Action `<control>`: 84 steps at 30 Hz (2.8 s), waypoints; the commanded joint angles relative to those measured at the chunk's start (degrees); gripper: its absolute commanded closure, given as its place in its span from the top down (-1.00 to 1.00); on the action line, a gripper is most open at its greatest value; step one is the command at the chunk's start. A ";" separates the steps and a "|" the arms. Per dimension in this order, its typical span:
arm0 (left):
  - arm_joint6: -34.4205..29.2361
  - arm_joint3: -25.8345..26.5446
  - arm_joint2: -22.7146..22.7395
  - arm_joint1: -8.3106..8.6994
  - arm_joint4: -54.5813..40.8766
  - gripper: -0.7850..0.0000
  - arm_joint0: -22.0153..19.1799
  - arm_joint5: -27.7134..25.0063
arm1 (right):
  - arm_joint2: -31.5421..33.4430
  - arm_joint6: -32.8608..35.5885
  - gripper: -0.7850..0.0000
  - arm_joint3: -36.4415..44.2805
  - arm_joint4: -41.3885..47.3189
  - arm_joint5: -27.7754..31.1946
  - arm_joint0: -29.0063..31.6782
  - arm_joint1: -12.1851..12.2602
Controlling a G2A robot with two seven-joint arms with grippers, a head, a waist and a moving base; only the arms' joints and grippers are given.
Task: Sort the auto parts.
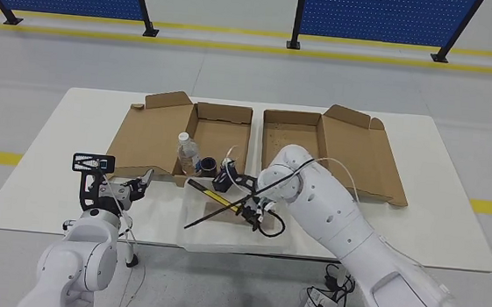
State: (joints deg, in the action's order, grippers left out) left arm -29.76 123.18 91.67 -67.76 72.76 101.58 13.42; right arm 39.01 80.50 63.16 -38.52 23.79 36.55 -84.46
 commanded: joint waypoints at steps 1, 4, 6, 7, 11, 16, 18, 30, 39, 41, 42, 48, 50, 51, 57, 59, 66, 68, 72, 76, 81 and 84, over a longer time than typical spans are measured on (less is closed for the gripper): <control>0.00 0.00 0.00 0.00 0.00 1.00 0.00 0.00 | 0.82 -0.49 -1.00 0.44 1.43 0.49 0.32 0.57; 0.00 0.00 0.00 0.00 0.00 1.00 0.00 0.00 | 1.86 -1.00 -1.00 1.06 3.42 1.00 0.75 1.43; 0.00 0.00 0.00 0.00 0.00 1.00 0.00 0.00 | 2.76 -1.35 -1.00 1.39 5.08 1.35 1.07 2.03; 0.00 0.00 0.00 0.00 0.00 1.00 0.00 0.00 | 3.13 -1.52 -1.00 1.60 5.74 1.52 1.22 2.33; 0.00 0.00 0.00 0.00 0.00 1.00 0.00 0.00 | 4.40 -2.26 -1.00 2.46 8.74 2.26 2.03 3.59; 0.00 0.00 0.00 0.00 0.00 1.00 0.00 0.00 | 5.56 -3.06 -1.00 3.54 12.08 3.06 2.88 5.19; 0.00 0.00 0.00 0.00 0.00 1.00 0.00 0.00 | 5.91 -3.43 -1.00 3.97 13.47 3.44 3.22 5.82; 0.00 0.00 0.00 0.00 0.00 1.00 0.00 0.00 | 8.56 -7.28 -1.00 5.50 24.08 7.28 5.20 9.07; 0.00 0.00 0.00 0.00 0.00 1.00 0.00 0.00 | 10.21 -11.07 -1.00 6.06 33.94 11.07 7.00 11.29; 0.00 0.00 0.00 0.00 0.00 1.00 0.00 0.00 | 10.19 -11.63 -1.00 6.14 35.45 11.64 7.24 11.69; 0.00 0.00 0.00 0.00 0.00 1.00 0.00 0.00 | 10.12 -12.10 -1.00 6.17 36.51 12.10 7.38 11.99; 0.00 0.00 0.00 0.00 0.00 1.00 0.00 0.00 | 9.19 -14.06 -1.00 5.86 41.10 14.06 7.88 13.07; 0.00 0.00 0.00 0.00 0.00 1.00 0.00 0.00 | 8.80 -14.71 -1.00 5.63 42.45 14.71 7.89 13.40; 0.00 0.00 0.00 0.00 0.00 1.00 0.00 0.00 | 8.51 -15.07 -1.00 5.49 43.23 15.08 7.82 13.61; 0.00 0.00 0.00 0.00 0.00 1.00 0.00 0.00 | 7.01 -16.02 -1.00 5.10 45.41 16.03 7.25 14.41; 0.00 0.00 0.00 0.00 0.00 1.00 0.00 0.00 | 6.51 -16.27 -1.00 4.87 46.00 16.27 6.97 14.64; 0.00 0.00 0.00 0.00 0.00 1.00 0.00 0.00 | 5.55 -16.20 -1.00 3.91 45.94 16.19 5.40 15.14; 0.00 0.00 0.00 0.00 0.00 1.00 0.00 0.00 | 5.64 -16.18 -1.00 3.86 45.78 16.04 5.09 15.16; 0.00 0.00 0.00 0.00 0.00 1.00 0.00 0.00 | 5.81 -17.04 -1.00 4.63 43.35 13.74 4.28 15.22; 0.00 0.00 0.00 0.00 0.00 1.00 0.00 0.00 | 6.48 -18.58 -1.00 5.78 41.51 11.79 4.33 15.44; 0.00 0.00 0.00 0.00 0.00 1.00 0.00 0.00 | 8.05 -20.17 -1.00 7.38 40.04 9.75 5.01 15.98; 0.00 0.00 0.00 0.00 0.00 1.00 0.00 0.00 | 8.94 -20.92 -1.00 8.54 38.51 7.61 5.28 16.33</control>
State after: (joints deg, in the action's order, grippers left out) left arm -29.76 123.18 91.67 -67.76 72.76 101.58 13.42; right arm 47.65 59.91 71.33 0.37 32.11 41.72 -68.23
